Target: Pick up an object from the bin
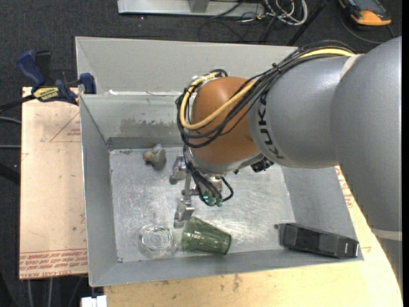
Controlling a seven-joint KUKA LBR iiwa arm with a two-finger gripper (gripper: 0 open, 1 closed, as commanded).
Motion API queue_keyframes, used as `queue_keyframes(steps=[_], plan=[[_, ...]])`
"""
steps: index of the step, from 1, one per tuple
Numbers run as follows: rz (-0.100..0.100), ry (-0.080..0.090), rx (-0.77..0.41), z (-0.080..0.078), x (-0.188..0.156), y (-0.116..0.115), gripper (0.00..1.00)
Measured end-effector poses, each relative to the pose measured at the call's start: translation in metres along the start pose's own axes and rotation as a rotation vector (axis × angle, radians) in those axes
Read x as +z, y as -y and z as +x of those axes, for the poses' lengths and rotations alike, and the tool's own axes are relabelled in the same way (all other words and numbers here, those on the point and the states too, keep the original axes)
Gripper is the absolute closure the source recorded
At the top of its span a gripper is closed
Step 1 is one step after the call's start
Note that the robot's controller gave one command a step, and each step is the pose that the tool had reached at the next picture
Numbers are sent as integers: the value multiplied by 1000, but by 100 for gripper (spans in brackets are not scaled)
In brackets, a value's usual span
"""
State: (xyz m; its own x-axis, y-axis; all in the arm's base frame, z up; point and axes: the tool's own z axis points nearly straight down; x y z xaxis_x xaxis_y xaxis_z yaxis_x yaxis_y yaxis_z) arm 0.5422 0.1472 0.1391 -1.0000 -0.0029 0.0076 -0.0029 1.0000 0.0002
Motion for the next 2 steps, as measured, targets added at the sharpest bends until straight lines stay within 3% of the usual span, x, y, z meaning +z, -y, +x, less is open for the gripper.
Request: queue_keyframes(steps=[1, 2], plan=[[-1, 7, 3, -2, -4, 1, 0], [0, 14, -40, 13, 8, -13, 0]])
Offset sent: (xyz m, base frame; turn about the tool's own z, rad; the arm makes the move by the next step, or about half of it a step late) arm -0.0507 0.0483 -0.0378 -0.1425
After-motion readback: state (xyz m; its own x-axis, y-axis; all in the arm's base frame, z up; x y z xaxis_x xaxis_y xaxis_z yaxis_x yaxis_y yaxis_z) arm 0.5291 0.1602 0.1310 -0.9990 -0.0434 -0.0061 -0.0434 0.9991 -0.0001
